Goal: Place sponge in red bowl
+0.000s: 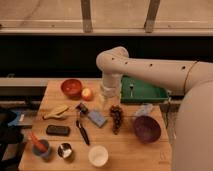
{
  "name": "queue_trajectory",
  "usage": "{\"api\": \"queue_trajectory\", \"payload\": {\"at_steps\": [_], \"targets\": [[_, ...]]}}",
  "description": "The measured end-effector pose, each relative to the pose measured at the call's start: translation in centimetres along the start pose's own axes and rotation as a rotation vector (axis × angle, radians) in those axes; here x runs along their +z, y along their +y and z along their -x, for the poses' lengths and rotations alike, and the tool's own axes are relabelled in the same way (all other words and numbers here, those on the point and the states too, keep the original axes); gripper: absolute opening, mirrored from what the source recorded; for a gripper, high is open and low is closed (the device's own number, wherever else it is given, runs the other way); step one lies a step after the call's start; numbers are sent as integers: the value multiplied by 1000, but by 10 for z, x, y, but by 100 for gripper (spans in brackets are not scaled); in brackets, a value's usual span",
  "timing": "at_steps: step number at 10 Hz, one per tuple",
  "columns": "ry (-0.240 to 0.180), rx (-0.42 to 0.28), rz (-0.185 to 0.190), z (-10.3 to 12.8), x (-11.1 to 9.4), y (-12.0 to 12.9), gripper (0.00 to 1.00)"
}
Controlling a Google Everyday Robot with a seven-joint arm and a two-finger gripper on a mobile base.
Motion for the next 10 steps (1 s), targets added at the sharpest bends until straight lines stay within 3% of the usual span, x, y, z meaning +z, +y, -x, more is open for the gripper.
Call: {"api": "queue_trajectory", "payload": {"at_steps": [3, 7, 10], "targets": [[1, -19, -1, 2, 3, 2, 65], [-44, -58, -2, 45, 32, 23, 65], [-52, -50, -22, 52, 53, 18, 65]]}}
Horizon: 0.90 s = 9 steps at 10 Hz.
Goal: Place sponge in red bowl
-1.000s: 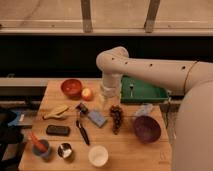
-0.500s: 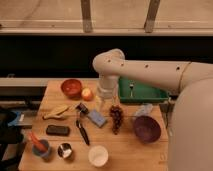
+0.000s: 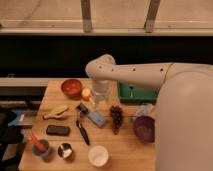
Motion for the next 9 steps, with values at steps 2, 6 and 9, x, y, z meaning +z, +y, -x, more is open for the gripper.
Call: {"api": "queue_trajectory", "payload": {"at_steps": [2, 6, 9], "targets": [[13, 13, -15, 1, 15, -5, 65], [69, 0, -45, 15, 44, -7, 65], [106, -20, -19, 26, 75, -7, 65]]}}
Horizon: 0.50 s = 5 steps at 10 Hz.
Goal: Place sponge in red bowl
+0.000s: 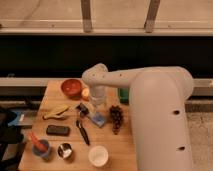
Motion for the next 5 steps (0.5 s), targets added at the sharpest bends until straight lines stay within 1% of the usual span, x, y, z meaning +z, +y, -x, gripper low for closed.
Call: {"api": "queue_trajectory", "payload": {"at_steps": [3, 4, 5], "targets": [[24, -11, 69, 8, 16, 3, 65], [40, -12, 102, 10, 25, 6, 65], [51, -16, 129, 11, 33, 8, 62]]}}
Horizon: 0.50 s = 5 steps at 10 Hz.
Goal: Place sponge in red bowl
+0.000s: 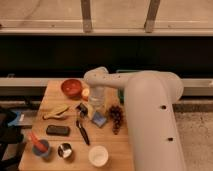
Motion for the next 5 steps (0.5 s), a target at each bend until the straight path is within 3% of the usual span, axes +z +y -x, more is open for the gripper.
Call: {"api": "queue_trajectory", "payload": {"at_steps": [2, 5], "targets": [[3, 5, 46, -4, 6, -5, 43], [-54, 59, 92, -28, -5, -23, 13]]}}
